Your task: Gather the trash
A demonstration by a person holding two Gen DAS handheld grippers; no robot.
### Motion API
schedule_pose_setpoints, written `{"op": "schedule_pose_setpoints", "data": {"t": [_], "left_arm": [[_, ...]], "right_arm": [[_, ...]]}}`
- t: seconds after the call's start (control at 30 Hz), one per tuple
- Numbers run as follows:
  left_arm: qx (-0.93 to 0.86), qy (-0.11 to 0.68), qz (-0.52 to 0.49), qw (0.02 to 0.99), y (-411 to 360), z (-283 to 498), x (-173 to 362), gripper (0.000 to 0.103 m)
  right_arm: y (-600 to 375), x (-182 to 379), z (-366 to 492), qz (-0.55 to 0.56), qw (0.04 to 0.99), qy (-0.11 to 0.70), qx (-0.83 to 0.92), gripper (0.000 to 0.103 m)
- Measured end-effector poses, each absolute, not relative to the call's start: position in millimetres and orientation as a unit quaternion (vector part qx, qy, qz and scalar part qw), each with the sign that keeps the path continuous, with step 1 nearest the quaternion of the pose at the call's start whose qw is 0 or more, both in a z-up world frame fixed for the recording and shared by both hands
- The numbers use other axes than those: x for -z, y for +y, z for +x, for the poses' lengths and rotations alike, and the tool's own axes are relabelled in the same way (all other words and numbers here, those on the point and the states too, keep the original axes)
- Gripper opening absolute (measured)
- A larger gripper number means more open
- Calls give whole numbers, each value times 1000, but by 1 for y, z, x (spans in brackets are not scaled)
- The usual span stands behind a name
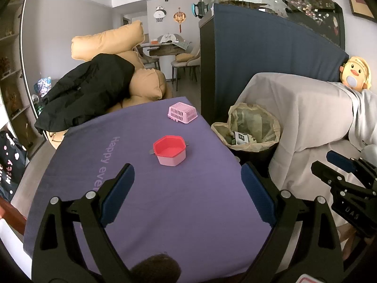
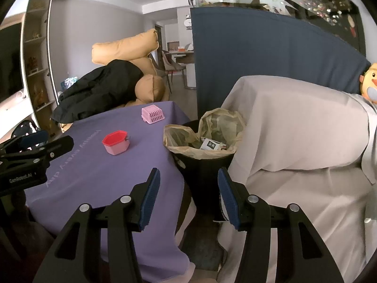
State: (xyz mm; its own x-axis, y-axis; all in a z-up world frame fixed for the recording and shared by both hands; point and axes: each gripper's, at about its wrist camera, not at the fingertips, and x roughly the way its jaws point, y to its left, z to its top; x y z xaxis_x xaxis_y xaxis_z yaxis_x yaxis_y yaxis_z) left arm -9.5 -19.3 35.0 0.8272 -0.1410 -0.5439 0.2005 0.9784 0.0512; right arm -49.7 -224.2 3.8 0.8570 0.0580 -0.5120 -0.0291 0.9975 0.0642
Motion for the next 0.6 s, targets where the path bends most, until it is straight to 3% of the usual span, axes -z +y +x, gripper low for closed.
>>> {"op": "schedule_pose_setpoints", "data": {"t": [0.6], "left_arm": [[90, 277, 54, 955, -17, -10, -37, 87]], "right_arm": [[-225, -4, -49, 29, 963, 267, -22, 48]]}}
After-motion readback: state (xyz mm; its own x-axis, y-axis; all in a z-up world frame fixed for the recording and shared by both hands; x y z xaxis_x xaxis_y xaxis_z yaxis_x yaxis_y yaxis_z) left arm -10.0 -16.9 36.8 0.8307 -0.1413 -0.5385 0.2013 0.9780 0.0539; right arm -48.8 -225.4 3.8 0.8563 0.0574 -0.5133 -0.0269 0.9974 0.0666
